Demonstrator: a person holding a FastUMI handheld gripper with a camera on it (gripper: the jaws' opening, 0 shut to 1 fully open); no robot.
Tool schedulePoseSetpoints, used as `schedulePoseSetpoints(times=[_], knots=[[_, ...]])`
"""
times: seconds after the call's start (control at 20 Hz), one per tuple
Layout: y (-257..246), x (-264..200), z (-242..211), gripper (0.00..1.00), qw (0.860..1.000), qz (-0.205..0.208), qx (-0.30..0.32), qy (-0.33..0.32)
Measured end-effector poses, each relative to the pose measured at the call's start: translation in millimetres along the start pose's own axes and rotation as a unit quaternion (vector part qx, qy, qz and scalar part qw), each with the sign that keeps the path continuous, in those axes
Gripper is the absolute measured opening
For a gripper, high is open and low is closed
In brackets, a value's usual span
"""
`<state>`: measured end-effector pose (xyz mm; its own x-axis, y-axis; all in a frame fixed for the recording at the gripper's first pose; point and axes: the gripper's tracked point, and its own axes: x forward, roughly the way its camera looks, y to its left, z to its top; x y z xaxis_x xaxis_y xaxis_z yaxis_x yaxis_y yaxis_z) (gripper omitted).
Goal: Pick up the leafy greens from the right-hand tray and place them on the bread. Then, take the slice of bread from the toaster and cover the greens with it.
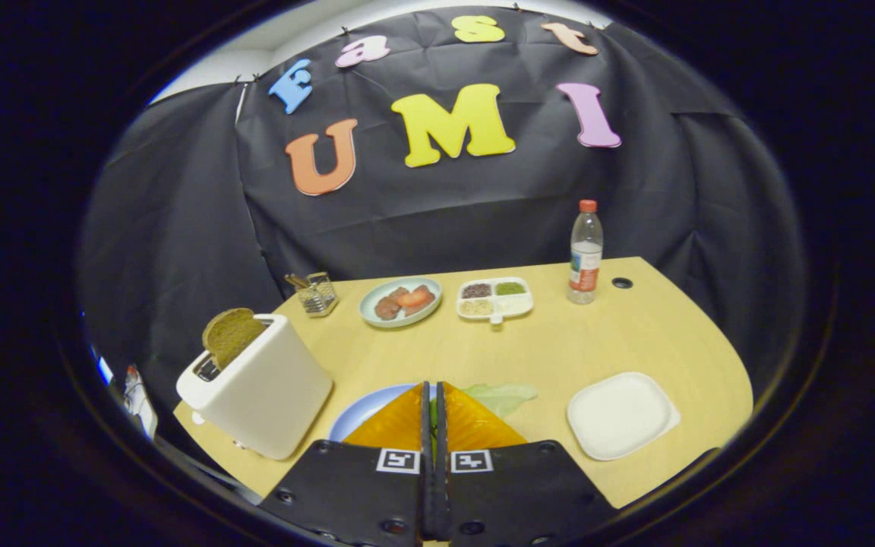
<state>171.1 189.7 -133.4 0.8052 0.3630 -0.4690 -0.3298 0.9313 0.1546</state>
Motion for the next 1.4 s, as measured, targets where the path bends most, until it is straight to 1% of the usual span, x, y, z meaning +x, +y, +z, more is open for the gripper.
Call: schedulePoseSetpoints(times=[0.1,0.2,0.3,0.4,0.6,0.65,0.75,0.85,1.0,1.1,1.2,1.4], knots=[[22.1,12.6,-12.6,0.0,1.0,0.018,0.004,0.009],[33.6,25.1,-27.5,0.0,1.0,0.021,-0.014,0.009],[33.4,36.9,-54.1,0.0,0.998,0.009,-0.049,0.026],[28.5,43.2,-75.9,0.0,0.997,0.002,-0.065,0.04],[7.2,49.2,-98.9,0.01,0.996,-0.028,-0.05,0.065],[5.1,48.1,-101.0,0.03,0.996,-0.028,-0.045,0.07],[0.7,45.5,-99.1,0.1,0.996,-0.032,-0.045,0.069],[-1.2,40.7,-94.4,0.38,0.996,-0.036,-0.048,0.062],[2.1,28.5,-75.3,0.81,0.997,-0.043,-0.059,0.038],[4.1,21.5,-62.0,0.95,0.995,-0.059,-0.071,0.022],[16.3,15.7,-50.8,0.96,0.995,-0.058,-0.076,0.012],[51.0,6.8,-27.3,0.96,0.998,-0.036,-0.058,-0.001]])
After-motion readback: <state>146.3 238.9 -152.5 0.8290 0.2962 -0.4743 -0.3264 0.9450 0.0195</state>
